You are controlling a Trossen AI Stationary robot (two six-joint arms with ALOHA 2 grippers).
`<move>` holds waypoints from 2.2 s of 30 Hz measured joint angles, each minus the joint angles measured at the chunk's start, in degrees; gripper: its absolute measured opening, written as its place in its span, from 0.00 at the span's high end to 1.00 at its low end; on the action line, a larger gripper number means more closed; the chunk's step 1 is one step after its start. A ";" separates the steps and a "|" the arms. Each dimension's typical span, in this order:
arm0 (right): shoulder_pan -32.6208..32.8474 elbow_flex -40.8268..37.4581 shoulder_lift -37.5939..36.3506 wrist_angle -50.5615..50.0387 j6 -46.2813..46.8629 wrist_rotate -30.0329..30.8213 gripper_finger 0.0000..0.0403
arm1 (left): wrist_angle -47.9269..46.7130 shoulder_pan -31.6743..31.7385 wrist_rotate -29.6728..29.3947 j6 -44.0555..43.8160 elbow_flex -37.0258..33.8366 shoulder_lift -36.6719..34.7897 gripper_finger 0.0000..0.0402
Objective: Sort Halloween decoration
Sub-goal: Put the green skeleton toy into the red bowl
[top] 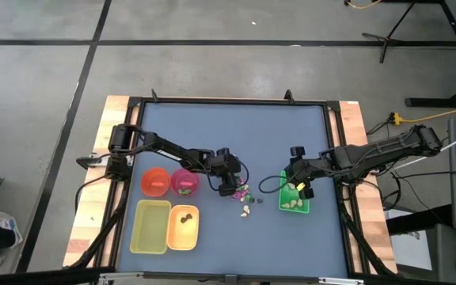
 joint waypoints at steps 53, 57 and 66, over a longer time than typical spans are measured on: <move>0.00 0.01 0.02 -0.02 0.02 -0.02 0.50 | -0.32 -0.96 -0.05 -0.19 0.00 -1.56 0.95; 0.02 0.00 0.02 0.02 0.02 -0.02 0.50 | -0.51 -0.96 -0.05 -0.20 0.00 -4.76 0.95; 0.00 0.01 0.02 0.24 0.02 -0.02 0.50 | -9.05 -1.37 -0.08 -1.93 0.00 -17.48 0.96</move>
